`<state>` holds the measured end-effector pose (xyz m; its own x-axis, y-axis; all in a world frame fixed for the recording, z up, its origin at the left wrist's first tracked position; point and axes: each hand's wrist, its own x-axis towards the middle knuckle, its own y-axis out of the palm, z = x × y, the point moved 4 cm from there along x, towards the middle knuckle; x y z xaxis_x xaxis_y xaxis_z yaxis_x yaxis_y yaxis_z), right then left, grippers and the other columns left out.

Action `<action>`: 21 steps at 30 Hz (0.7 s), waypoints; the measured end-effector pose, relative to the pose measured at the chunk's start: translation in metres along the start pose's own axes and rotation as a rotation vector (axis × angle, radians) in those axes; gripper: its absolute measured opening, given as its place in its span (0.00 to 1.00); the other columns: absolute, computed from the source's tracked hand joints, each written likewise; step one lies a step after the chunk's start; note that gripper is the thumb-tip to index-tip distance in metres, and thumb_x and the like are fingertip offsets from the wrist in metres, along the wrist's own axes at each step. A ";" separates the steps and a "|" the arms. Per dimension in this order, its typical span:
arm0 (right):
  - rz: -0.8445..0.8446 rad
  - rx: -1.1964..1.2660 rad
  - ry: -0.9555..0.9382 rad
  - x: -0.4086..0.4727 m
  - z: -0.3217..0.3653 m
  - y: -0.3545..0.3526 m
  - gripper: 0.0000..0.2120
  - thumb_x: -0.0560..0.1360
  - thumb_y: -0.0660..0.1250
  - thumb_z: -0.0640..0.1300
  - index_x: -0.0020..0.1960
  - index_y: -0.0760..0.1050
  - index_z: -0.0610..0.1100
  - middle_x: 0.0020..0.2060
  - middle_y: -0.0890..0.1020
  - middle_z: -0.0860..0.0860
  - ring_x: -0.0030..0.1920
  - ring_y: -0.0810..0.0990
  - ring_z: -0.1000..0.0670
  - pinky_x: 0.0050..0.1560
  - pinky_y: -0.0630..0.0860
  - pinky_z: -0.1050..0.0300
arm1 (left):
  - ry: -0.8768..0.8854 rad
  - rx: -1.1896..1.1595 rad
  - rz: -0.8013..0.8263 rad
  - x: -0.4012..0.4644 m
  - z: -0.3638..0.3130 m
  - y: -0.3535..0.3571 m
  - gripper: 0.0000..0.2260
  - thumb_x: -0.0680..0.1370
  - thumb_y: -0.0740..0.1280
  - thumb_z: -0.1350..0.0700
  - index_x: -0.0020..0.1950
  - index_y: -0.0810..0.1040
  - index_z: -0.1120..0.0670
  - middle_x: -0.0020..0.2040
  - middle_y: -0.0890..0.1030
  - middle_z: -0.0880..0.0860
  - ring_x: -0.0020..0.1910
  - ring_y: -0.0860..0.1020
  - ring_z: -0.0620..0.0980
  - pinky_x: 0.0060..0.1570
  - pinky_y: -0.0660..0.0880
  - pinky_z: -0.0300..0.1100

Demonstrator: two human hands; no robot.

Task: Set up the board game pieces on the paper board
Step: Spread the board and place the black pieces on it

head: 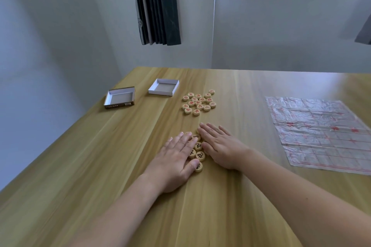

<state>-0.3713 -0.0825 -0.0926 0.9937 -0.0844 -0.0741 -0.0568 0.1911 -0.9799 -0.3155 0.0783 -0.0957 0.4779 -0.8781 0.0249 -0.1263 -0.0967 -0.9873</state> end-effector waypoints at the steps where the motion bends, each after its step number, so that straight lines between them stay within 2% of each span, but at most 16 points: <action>1: -0.005 0.003 0.013 -0.002 -0.001 0.001 0.26 0.83 0.42 0.54 0.79 0.42 0.50 0.78 0.42 0.56 0.76 0.38 0.57 0.76 0.39 0.54 | 0.016 0.009 0.002 0.001 -0.001 0.000 0.34 0.74 0.38 0.34 0.79 0.45 0.44 0.79 0.42 0.44 0.76 0.37 0.42 0.75 0.37 0.43; 6: -0.002 0.013 0.075 -0.017 -0.003 0.002 0.26 0.83 0.42 0.54 0.79 0.41 0.49 0.78 0.41 0.56 0.76 0.38 0.56 0.76 0.38 0.54 | 0.013 -0.024 0.016 0.004 -0.001 0.001 0.34 0.74 0.37 0.34 0.79 0.45 0.43 0.79 0.42 0.43 0.76 0.36 0.41 0.75 0.37 0.43; 10: -0.007 0.025 0.119 -0.027 -0.004 0.000 0.26 0.83 0.41 0.54 0.79 0.41 0.49 0.78 0.41 0.56 0.77 0.38 0.55 0.76 0.37 0.54 | -0.046 -0.076 -0.053 0.012 -0.008 0.000 0.32 0.76 0.39 0.37 0.79 0.47 0.47 0.80 0.45 0.46 0.77 0.39 0.43 0.75 0.39 0.43; 14: -0.014 0.041 0.161 -0.041 -0.009 0.001 0.27 0.83 0.41 0.54 0.79 0.41 0.49 0.78 0.41 0.55 0.77 0.38 0.55 0.76 0.38 0.54 | -0.101 -0.073 0.015 0.016 -0.018 0.007 0.26 0.82 0.47 0.43 0.79 0.47 0.48 0.80 0.44 0.48 0.78 0.39 0.46 0.76 0.40 0.46; 21: -0.050 0.079 0.223 -0.077 -0.020 0.003 0.26 0.83 0.42 0.53 0.79 0.42 0.49 0.78 0.41 0.55 0.77 0.38 0.55 0.75 0.37 0.56 | -0.119 -0.079 0.058 0.013 -0.026 0.007 0.24 0.84 0.45 0.46 0.79 0.47 0.49 0.80 0.44 0.47 0.77 0.40 0.45 0.75 0.40 0.42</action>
<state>-0.4499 -0.0954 -0.0939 0.9485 -0.3081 -0.0734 0.0085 0.2566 -0.9665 -0.3323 0.0538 -0.0977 0.5665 -0.8222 -0.0553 -0.2225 -0.0880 -0.9710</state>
